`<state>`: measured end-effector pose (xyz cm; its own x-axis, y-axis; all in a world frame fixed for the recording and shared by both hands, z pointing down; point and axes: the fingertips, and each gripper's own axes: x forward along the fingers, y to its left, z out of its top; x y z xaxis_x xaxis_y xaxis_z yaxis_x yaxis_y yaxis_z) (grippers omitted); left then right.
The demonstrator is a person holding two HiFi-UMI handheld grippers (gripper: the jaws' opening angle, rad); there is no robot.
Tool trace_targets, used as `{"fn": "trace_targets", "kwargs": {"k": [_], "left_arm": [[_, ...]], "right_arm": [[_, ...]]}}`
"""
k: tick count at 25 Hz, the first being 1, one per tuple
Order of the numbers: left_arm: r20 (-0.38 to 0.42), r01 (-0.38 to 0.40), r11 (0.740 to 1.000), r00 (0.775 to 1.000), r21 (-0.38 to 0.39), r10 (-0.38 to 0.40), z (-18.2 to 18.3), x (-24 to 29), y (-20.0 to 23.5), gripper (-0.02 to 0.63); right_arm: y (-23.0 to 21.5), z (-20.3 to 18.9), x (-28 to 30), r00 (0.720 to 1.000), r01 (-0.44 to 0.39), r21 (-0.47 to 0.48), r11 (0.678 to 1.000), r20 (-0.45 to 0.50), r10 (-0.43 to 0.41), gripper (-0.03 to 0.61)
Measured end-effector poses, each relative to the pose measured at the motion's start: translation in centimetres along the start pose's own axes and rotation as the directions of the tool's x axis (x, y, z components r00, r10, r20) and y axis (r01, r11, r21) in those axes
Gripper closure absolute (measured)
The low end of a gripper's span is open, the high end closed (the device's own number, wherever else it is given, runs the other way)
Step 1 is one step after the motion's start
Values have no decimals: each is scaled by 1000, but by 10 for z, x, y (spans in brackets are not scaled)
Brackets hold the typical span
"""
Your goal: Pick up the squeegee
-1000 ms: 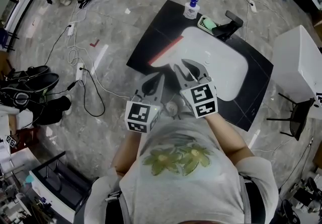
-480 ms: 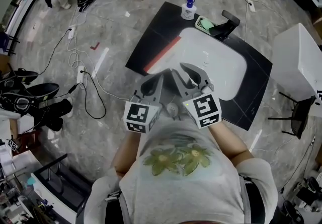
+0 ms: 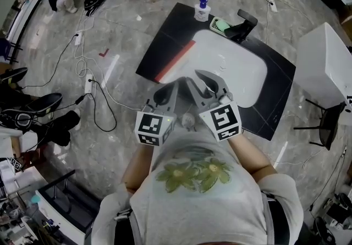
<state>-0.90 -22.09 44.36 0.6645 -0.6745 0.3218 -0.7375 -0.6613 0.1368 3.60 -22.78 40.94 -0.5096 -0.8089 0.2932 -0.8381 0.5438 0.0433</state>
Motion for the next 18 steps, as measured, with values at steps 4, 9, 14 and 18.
{"fn": "trace_targets", "kwargs": {"k": [4,9,14,18], "left_arm": [[0,9,1000,1000,12,-9,3,-2,-4,604],[-8,14,1000,1000,11,-14,2,1,-4,604],[-13,28,1000,1000,12,-28,3,5,-7,604],[-17,31,999,999,10,-31,0,9,-5,604]], "right_arm": [[1,-1,-1,1000,3,5,1000,-2,-3,480],[2,-2,-2,1000,1,6,1000,-7,-1,480],[0,-4,-2,1000,4,10,1000,-12,-4,480],[-3,-6,1,1000,9,11,1000,-15,-9,480]]}}
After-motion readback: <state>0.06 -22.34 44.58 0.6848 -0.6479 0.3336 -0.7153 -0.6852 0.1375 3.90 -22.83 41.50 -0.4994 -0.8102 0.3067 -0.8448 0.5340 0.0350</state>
